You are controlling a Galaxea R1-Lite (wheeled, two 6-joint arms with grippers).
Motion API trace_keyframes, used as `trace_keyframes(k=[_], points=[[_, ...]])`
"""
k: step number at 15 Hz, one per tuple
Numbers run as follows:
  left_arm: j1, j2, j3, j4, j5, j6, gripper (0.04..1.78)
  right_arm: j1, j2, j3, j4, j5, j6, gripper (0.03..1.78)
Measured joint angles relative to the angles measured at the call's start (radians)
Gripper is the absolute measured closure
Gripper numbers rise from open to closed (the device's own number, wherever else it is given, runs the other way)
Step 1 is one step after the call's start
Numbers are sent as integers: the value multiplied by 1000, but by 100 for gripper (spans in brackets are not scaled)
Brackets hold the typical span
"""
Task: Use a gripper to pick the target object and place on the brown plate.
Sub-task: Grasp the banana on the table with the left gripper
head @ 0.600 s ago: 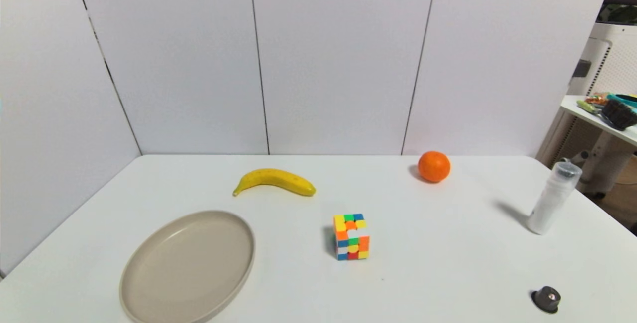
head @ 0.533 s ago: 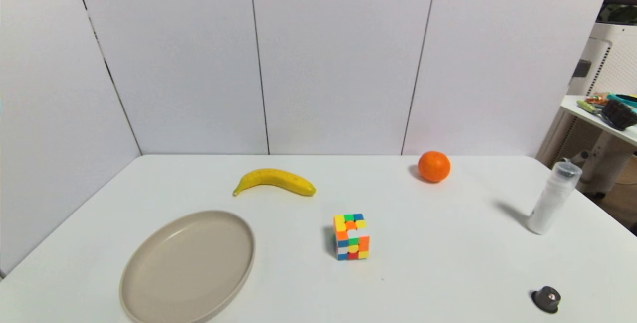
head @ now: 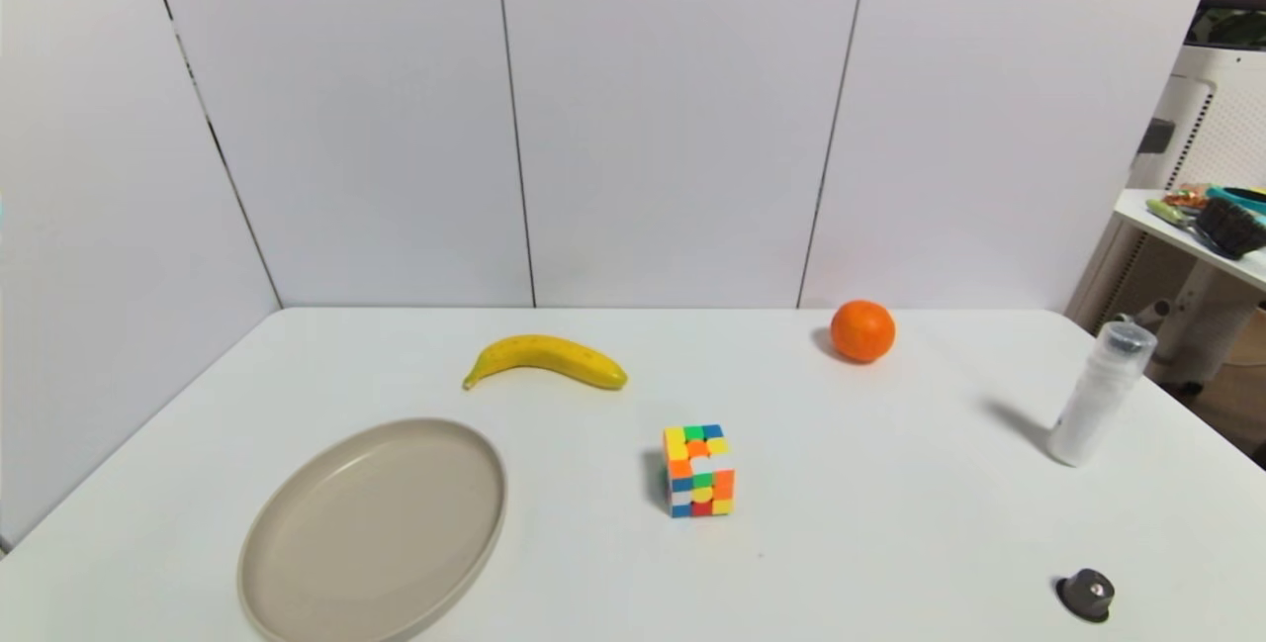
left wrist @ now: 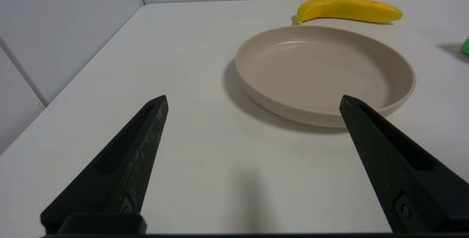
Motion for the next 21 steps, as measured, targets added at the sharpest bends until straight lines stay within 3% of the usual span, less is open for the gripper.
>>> trace_keyframes(k=[6,10,15,18,21], points=[[0,48,-16,-7,3,-19,13,0,0,0,0,0,0,12],[7,355,-172,-81,2,20,13,0,0,0,0,0,0,12],[9,906,-631,-130,-34,243,13,0,0,0,0,0,0,12],[-6,1241,-969,-86,-136,436,13,0,0,0,0,0,0,12],[-37,1558,-1327,34,-293,620,13,0,0,0,0,0,0,12]])
